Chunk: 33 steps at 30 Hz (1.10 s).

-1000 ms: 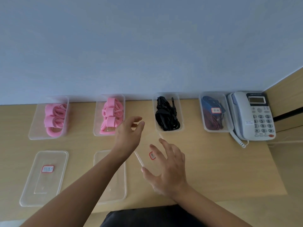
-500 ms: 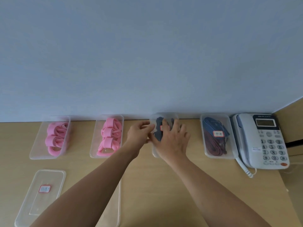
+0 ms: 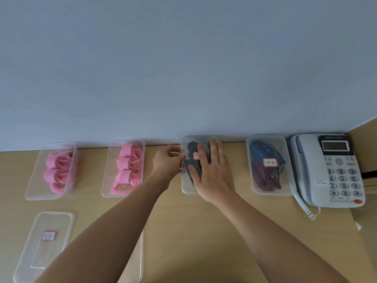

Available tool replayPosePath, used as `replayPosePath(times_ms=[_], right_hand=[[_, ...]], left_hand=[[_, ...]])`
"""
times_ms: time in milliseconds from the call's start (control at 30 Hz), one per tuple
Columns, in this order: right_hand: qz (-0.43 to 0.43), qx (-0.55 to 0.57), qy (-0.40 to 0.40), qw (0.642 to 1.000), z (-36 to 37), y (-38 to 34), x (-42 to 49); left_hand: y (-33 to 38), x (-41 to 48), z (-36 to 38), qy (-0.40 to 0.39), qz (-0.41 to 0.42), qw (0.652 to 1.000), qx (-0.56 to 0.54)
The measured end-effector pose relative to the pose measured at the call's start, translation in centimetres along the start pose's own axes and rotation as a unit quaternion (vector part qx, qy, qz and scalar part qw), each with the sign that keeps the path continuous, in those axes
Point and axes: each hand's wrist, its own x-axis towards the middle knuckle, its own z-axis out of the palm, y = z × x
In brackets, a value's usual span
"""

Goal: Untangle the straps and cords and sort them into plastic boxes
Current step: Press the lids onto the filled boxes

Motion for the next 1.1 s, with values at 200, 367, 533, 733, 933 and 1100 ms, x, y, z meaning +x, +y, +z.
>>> replayPosePath(times_ms=[200, 367, 533, 733, 933, 1100], right_hand=[[-0.041, -0.041, 0.027, 0.998, -1.1, 0.6, -1.3], [-0.053, 0.0, 0.021, 0.998, -0.8, 1.3, -0.7], [-0.065, 0.008, -0.014, 0.998, -0.1, 1.7, -0.2], [-0.065, -0.014, -0.027, 0.997, -0.7, 1.3, -0.2], [-0.019, 0.02, -0.012, 1.0, 0.4, 0.5, -2.6], [-0.038, 0.023, 0.012, 0.999, 0.9, 0.8, -2.3]], left_hand=[[-1.7, -2.2, -0.8, 0.049, 0.213, 0.941, 0.259], [-2.0, -2.2, -2.3, -0.11, 0.352, 0.835, 0.408], [-2.2, -1.4, -3.7, -0.229, 0.311, 0.738, 0.553], [-2.5, -1.3, -3.5, -0.216, 0.302, 0.746, 0.552], [-1.2, -0.5, -3.0, -0.236, 0.305, 0.764, 0.517], [-1.9, -0.4, -3.2, -0.245, 0.29, 0.777, 0.502]])
